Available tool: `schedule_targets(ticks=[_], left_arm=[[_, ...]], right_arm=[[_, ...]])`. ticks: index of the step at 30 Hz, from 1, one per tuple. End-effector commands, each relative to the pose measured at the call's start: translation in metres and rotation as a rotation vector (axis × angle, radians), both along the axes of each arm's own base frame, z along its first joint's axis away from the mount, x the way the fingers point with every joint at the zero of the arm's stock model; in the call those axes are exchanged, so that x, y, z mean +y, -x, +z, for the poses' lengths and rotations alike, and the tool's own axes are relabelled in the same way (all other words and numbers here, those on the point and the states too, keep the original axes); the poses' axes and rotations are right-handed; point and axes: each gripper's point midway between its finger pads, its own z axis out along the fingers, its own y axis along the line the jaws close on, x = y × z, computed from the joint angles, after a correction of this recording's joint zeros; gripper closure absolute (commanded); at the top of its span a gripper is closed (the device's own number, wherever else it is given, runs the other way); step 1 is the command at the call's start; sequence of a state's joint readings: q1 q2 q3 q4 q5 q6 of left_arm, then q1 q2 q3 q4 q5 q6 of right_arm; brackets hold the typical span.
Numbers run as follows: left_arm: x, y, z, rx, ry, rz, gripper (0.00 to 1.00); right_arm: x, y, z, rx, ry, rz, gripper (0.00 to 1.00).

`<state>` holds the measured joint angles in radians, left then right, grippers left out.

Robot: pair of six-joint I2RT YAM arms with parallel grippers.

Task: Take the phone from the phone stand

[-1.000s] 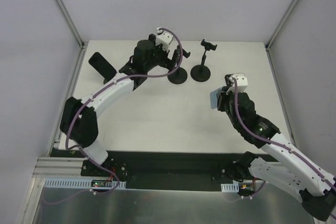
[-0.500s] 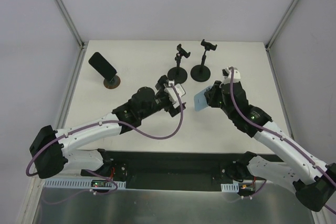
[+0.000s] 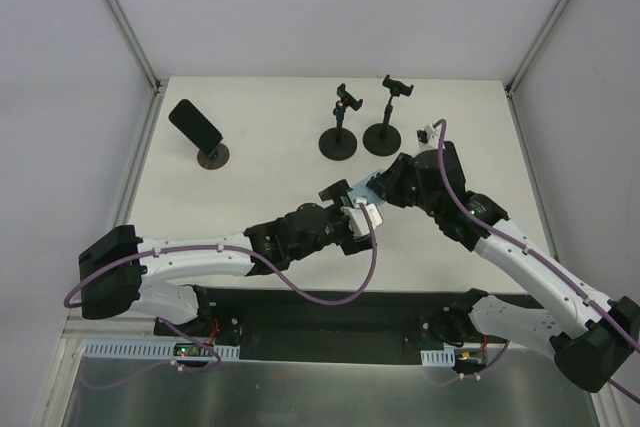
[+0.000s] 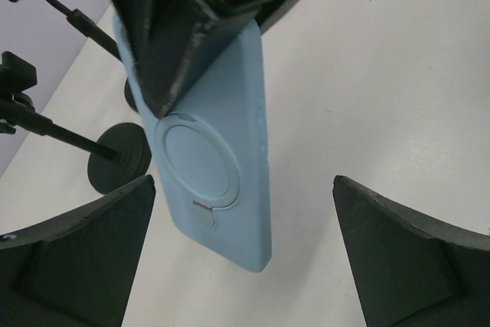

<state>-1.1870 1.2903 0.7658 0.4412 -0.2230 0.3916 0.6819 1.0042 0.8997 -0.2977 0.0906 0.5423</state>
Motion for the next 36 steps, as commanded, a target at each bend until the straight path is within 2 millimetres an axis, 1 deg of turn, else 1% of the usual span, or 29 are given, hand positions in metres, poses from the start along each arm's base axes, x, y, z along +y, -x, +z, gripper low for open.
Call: schedule_targets(ticks=[1, 4, 5, 9, 11, 12, 14, 15, 17, 18, 19, 21, 22, 24, 25, 26, 27, 28, 29, 30, 31, 32, 33, 34, 35, 36], left_arm=[[-0.005, -0.013, 0.010, -0.074, 0.005, 0.093, 0.02], [-0.003, -0.019, 0.006, -0.092, -0.007, 0.146, 0.03], [0.000, -0.023, 0.004, -0.100, -0.014, 0.178, 0.07], [0.010, -0.035, -0.002, -0.117, -0.032, 0.277, 0.12], [0.014, -0.038, -0.002, -0.125, -0.026, 0.310, 0.15], [0.017, -0.041, -0.003, -0.128, -0.030, 0.337, 0.19], [0.019, -0.043, -0.005, -0.127, -0.031, 0.353, 0.24], [0.020, -0.044, -0.007, -0.127, -0.034, 0.366, 0.31], [0.021, -0.043, -0.010, -0.114, -0.028, 0.372, 0.42], [0.021, -0.042, -0.007, -0.111, -0.017, 0.373, 0.48], [0.022, -0.042, -0.008, -0.104, -0.012, 0.374, 0.59], [0.023, -0.040, -0.007, -0.089, 0.011, 0.377, 0.71], [0.023, -0.039, -0.006, -0.082, 0.021, 0.373, 0.79], [0.025, -0.036, -0.005, -0.057, 0.040, 0.373, 0.88], [0.025, -0.035, -0.004, -0.046, 0.047, 0.371, 0.91], [0.023, -0.032, -0.005, -0.013, 0.070, 0.361, 0.97], [0.025, -0.029, -0.003, 0.005, 0.079, 0.356, 1.00], [0.024, -0.026, -0.004, 0.028, 0.089, 0.346, 1.00], [0.021, -0.021, -0.004, 0.069, 0.118, 0.331, 1.00], [0.022, -0.019, -0.002, 0.090, 0.128, 0.324, 1.00], [0.023, -0.017, -0.002, 0.107, 0.136, 0.319, 1.00], [0.021, -0.013, -0.001, 0.142, 0.160, 0.308, 1.00], [0.022, -0.010, 0.003, 0.154, 0.176, 0.303, 1.00], [0.024, -0.008, 0.001, 0.174, 0.175, 0.299, 1.00], [0.024, -0.005, 0.000, 0.203, 0.190, 0.297, 1.00], [0.024, -0.002, 0.007, 0.222, 0.213, 0.279, 1.00]], right_arm=[[0.021, -0.004, 0.049, -0.051, -0.200, 0.018, 0.99], [0.020, -0.004, 0.049, -0.049, -0.213, 0.015, 0.99], [0.020, -0.004, 0.049, -0.046, -0.215, 0.012, 0.99], [0.020, -0.004, 0.053, -0.056, -0.230, 0.009, 0.99], [0.020, -0.005, 0.052, -0.053, -0.237, 0.004, 0.99], [0.024, -0.001, 0.054, -0.044, -0.254, 0.032, 0.99], [0.026, -0.001, 0.055, -0.043, -0.265, 0.036, 0.99], [0.027, 0.000, 0.055, -0.041, -0.271, 0.042, 0.99], [0.028, -0.001, 0.054, -0.038, -0.280, 0.038, 0.99], [0.028, -0.001, 0.054, -0.043, -0.286, 0.038, 0.99], [0.028, -0.002, 0.055, -0.047, -0.292, 0.036, 0.99], [0.028, -0.002, 0.058, -0.063, -0.301, 0.039, 0.99], [0.028, -0.003, 0.058, -0.067, -0.300, 0.041, 0.94], [0.028, -0.003, 0.063, -0.095, -0.297, 0.049, 0.85], [0.028, -0.004, 0.066, -0.109, -0.294, 0.052, 0.72], [0.026, -0.004, 0.070, -0.133, -0.288, 0.058, 0.64], [0.024, -0.005, 0.072, -0.151, -0.279, 0.058, 0.55], [0.024, -0.005, 0.075, -0.174, -0.275, 0.064, 0.39], [0.022, -0.004, 0.083, -0.206, -0.278, 0.068, 0.32], [0.019, -0.005, 0.084, -0.238, -0.251, 0.075, 0.26], [0.017, -0.005, 0.087, -0.259, -0.243, 0.076, 0.15], [0.015, -0.004, 0.094, -0.292, -0.240, 0.080, 0.11], [0.013, -0.003, 0.097, -0.325, -0.215, 0.095, 0.07], [0.011, -0.003, 0.098, -0.344, -0.201, 0.101, 0.01], [0.006, -0.005, 0.102, -0.371, -0.185, 0.076, 0.03], [0.003, -0.006, 0.102, -0.401, -0.152, 0.085, 0.04]])
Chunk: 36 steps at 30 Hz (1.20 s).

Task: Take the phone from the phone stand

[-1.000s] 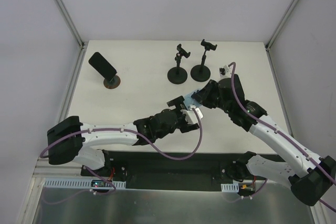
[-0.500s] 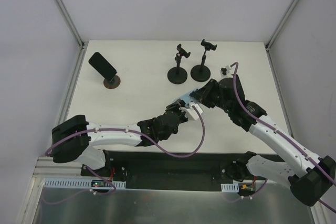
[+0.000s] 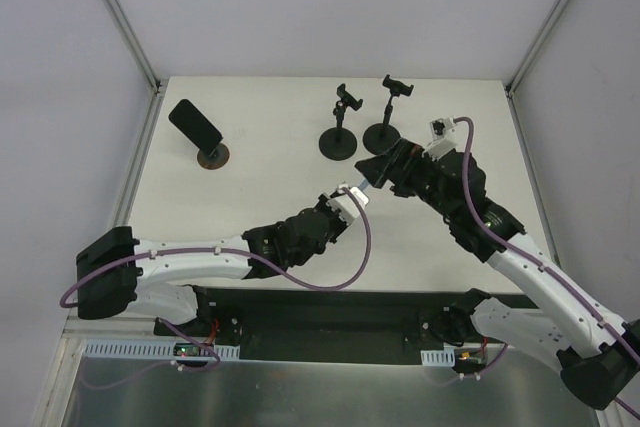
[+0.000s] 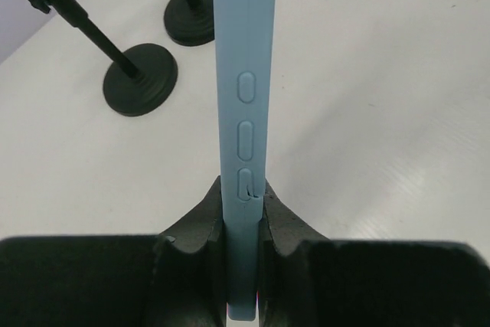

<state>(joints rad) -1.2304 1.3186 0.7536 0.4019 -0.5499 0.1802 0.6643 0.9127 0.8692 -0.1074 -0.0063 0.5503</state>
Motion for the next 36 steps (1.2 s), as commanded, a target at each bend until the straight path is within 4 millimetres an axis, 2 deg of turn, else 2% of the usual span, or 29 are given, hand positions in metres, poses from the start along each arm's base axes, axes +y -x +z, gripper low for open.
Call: schedule_targets(ticks=[1, 2, 3, 5, 6, 8, 9, 10, 11, 16, 25, 31, 36], left_arm=[[-0.004, 0.018, 0.025, 0.117, 0.195, -0.041, 1.00], [-0.004, 0.018, 0.026, 0.155, 0.238, -0.033, 1.00], [-0.005, 0.024, 0.033, 0.178, 0.275, -0.064, 1.00], [0.000, 0.024, 0.031, 0.246, 0.342, -0.055, 1.00], [0.003, 0.025, 0.038, 0.266, 0.386, -0.065, 1.00], [0.004, 0.031, 0.036, 0.347, 0.458, -0.088, 1.00], [0.010, 0.026, 0.043, 0.358, 0.502, -0.077, 1.00], [0.011, 0.030, 0.037, 0.394, 0.515, -0.099, 1.00], [0.013, 0.030, 0.045, 0.415, 0.574, -0.099, 1.00], [0.021, 0.027, 0.047, 0.496, 0.689, -0.110, 1.00], [0.020, 0.032, 0.057, 0.548, 0.777, -0.162, 1.00], [0.020, 0.033, 0.061, 0.548, 0.791, -0.175, 1.00], [0.020, 0.033, 0.059, 0.550, 0.787, -0.173, 1.00]], right_arm=[[-0.012, -0.007, 0.045, -0.249, 0.042, -0.008, 0.04], [-0.014, -0.005, 0.054, -0.289, 0.032, -0.009, 0.04], [-0.015, -0.006, 0.050, -0.302, 0.046, -0.007, 0.04], [-0.016, -0.004, 0.055, -0.353, 0.057, 0.001, 0.04], [-0.015, -0.003, 0.050, -0.355, 0.064, 0.013, 0.04], [-0.013, -0.003, 0.051, -0.374, 0.065, 0.023, 0.04], [-0.007, 0.002, 0.049, -0.376, 0.057, 0.069, 0.04], [-0.004, 0.004, 0.047, -0.378, 0.055, 0.086, 0.04], [0.002, 0.005, 0.047, -0.383, 0.050, 0.115, 0.04], [0.021, 0.007, 0.035, -0.361, 0.066, 0.184, 0.04], [0.060, 0.013, 0.011, -0.299, 0.112, 0.254, 0.04], [0.070, 0.012, -0.002, -0.261, 0.150, 0.216, 0.04], [0.081, 0.016, -0.003, -0.251, 0.161, 0.242, 0.04]])
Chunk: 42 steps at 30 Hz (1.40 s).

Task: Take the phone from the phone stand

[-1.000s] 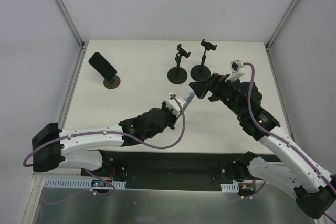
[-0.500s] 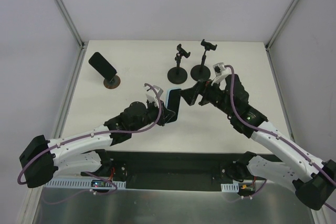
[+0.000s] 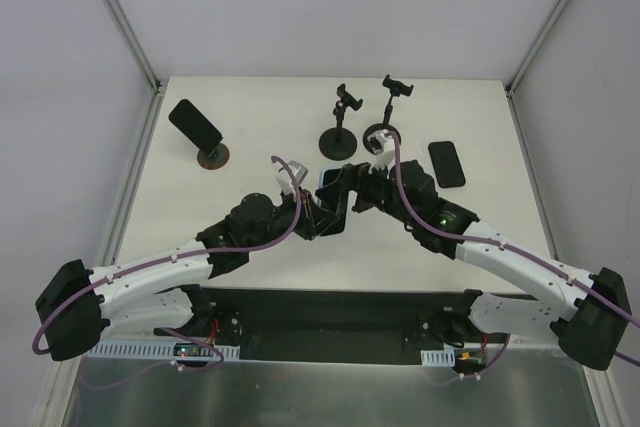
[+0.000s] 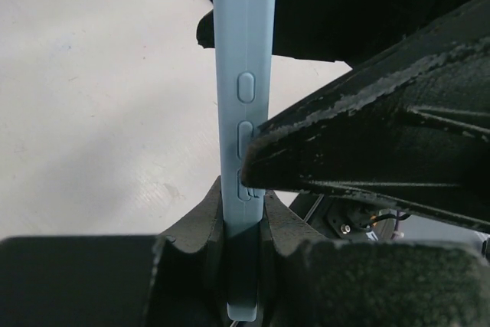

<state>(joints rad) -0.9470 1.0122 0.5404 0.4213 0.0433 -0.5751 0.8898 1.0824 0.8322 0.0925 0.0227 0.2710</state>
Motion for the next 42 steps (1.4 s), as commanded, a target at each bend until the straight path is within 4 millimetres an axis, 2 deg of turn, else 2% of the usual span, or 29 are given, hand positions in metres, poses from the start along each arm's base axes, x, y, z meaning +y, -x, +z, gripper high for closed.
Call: schedule_targets(ticks=[1, 8, 11, 15, 17, 18, 19, 20, 22, 23, 24, 25, 26, 27, 29, 33, 36, 37, 38, 39, 40, 41, 42], left_arm=[[-0.004, -0.002, 0.044, -0.071, 0.144, -0.005, 1.00], [-0.003, -0.004, 0.043, -0.070, 0.134, 0.005, 1.00], [0.000, -0.005, 0.040, -0.067, 0.117, 0.020, 1.00], [0.001, -0.008, 0.038, -0.070, 0.097, 0.032, 1.00], [0.002, -0.009, 0.036, -0.070, 0.084, 0.037, 1.00], [0.003, -0.009, 0.037, -0.069, 0.083, 0.040, 1.00], [0.004, -0.010, 0.035, -0.070, 0.074, 0.047, 0.99], [0.004, -0.010, 0.035, -0.070, 0.071, 0.047, 0.97], [0.005, -0.010, 0.033, -0.071, 0.060, 0.046, 0.89], [0.008, -0.013, 0.035, -0.082, 0.058, 0.069, 0.77], [0.010, -0.013, 0.033, -0.081, 0.046, 0.072, 0.70], [0.011, -0.013, 0.034, -0.093, 0.037, 0.073, 0.65], [0.013, -0.013, 0.036, -0.100, 0.034, 0.077, 0.55], [0.015, -0.015, 0.040, -0.110, 0.032, 0.080, 0.51], [0.020, -0.016, 0.041, -0.125, 0.009, 0.085, 0.38], [0.036, -0.020, 0.047, -0.143, -0.023, 0.110, 0.28], [0.057, -0.027, 0.055, -0.162, -0.050, 0.148, 0.25], [0.064, -0.028, 0.063, -0.185, -0.052, 0.159, 0.24], [0.079, -0.035, 0.057, -0.170, -0.092, 0.198, 0.23], [0.084, -0.036, 0.067, -0.193, -0.098, 0.197, 0.22], [0.091, -0.036, 0.071, -0.199, -0.107, 0.195, 0.21], [0.106, -0.042, 0.066, -0.181, -0.144, 0.228, 0.20], [0.114, -0.045, 0.073, -0.190, -0.153, 0.242, 0.19]], right_arm=[[0.012, -0.004, 0.034, -0.056, -0.052, -0.013, 0.04], [0.010, -0.009, 0.025, -0.040, 0.030, -0.065, 0.02], [0.007, -0.009, 0.015, -0.025, 0.096, -0.077, 0.01], [0.006, -0.010, 0.012, -0.013, 0.150, -0.088, 0.09], [0.003, -0.011, 0.005, 0.002, 0.198, -0.097, 0.12], [0.003, -0.012, 0.009, -0.002, 0.204, -0.103, 0.17], [0.002, -0.012, 0.004, 0.011, 0.231, -0.100, 0.20], [0.001, -0.013, 0.003, 0.008, 0.245, -0.102, 0.24], [0.000, -0.014, 0.001, 0.017, 0.269, -0.102, 0.38], [0.001, -0.013, 0.001, 0.023, 0.271, -0.095, 0.42], [0.000, -0.014, 0.000, 0.028, 0.271, -0.092, 0.51], [-0.003, -0.017, -0.001, 0.039, 0.271, -0.100, 0.55], [-0.003, -0.017, -0.003, 0.054, 0.266, -0.088, 0.59], [-0.005, -0.018, -0.003, 0.063, 0.261, -0.090, 0.66], [-0.015, -0.024, -0.003, 0.074, 0.267, -0.108, 0.71], [-0.045, -0.039, -0.002, 0.066, 0.328, -0.157, 0.76], [-0.066, -0.045, -0.005, 0.076, 0.412, -0.175, 0.76], [-0.082, -0.048, -0.011, 0.082, 0.473, -0.184, 0.76], [-0.090, -0.050, -0.012, 0.084, 0.504, -0.197, 0.77], [-0.101, -0.057, -0.013, 0.090, 0.532, -0.219, 0.77], [-0.111, -0.057, -0.020, 0.096, 0.588, -0.209, 0.77], [-0.119, -0.059, -0.022, 0.103, 0.613, -0.215, 0.77], [-0.129, -0.065, -0.024, 0.117, 0.634, -0.234, 0.77]])
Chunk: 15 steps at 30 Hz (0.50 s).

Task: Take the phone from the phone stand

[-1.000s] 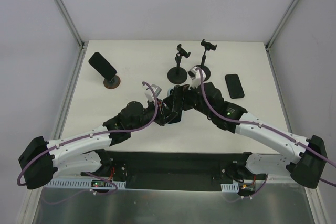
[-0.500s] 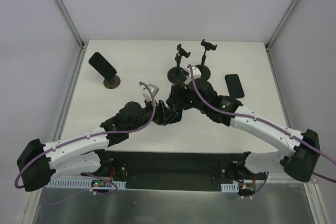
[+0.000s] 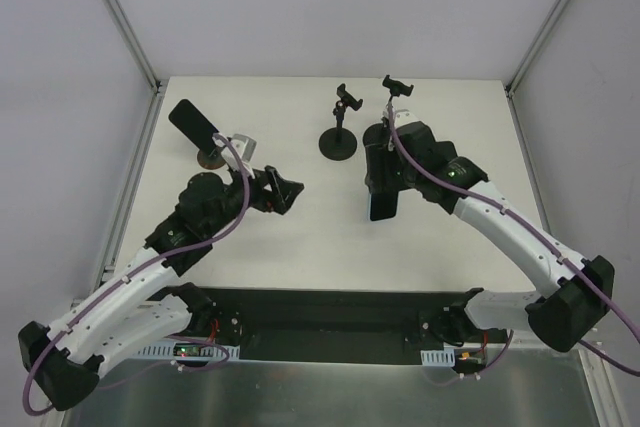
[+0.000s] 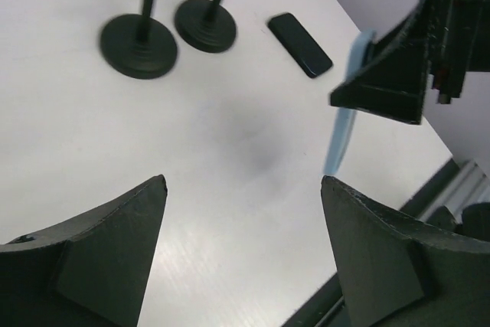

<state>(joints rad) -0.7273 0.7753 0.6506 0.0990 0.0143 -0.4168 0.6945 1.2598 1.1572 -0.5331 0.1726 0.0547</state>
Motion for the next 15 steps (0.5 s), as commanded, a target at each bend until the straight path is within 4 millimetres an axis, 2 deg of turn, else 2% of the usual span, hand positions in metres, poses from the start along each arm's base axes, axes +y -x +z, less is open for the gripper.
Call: schedule_targets(ticks=[1, 4, 7, 9, 11, 13, 14, 15], left_arm=[[0.036, -0.005, 0.026, -0.061, -0.092, 0.021, 0.18], [0.060, -0.013, 0.025, -0.070, -0.153, 0.068, 0.17], [0.080, -0.021, 0.014, -0.072, -0.204, 0.115, 0.16], [0.089, -0.025, 0.000, -0.059, -0.239, 0.143, 0.15], [0.097, -0.026, -0.012, -0.043, -0.261, 0.165, 0.15], [0.102, -0.027, -0.017, -0.048, -0.283, 0.177, 0.15], [0.104, -0.028, -0.019, -0.049, -0.295, 0.185, 0.15], [0.108, -0.029, -0.023, -0.056, -0.318, 0.200, 0.15]], right_arm=[[-0.039, -0.015, 0.013, -0.016, 0.127, -0.011, 0.78], [-0.068, -0.027, 0.002, 0.029, 0.195, -0.068, 0.78], [-0.100, -0.041, -0.007, 0.065, 0.252, -0.153, 0.79], [-0.126, -0.049, -0.016, 0.105, 0.293, -0.220, 0.79], [-0.141, -0.057, -0.017, 0.114, 0.325, -0.264, 0.80], [-0.164, -0.065, -0.026, 0.148, 0.375, -0.305, 0.80], [-0.174, -0.070, -0.023, 0.144, 0.408, -0.333, 0.80], [-0.191, -0.074, -0.030, 0.179, 0.445, -0.367, 0.81]])
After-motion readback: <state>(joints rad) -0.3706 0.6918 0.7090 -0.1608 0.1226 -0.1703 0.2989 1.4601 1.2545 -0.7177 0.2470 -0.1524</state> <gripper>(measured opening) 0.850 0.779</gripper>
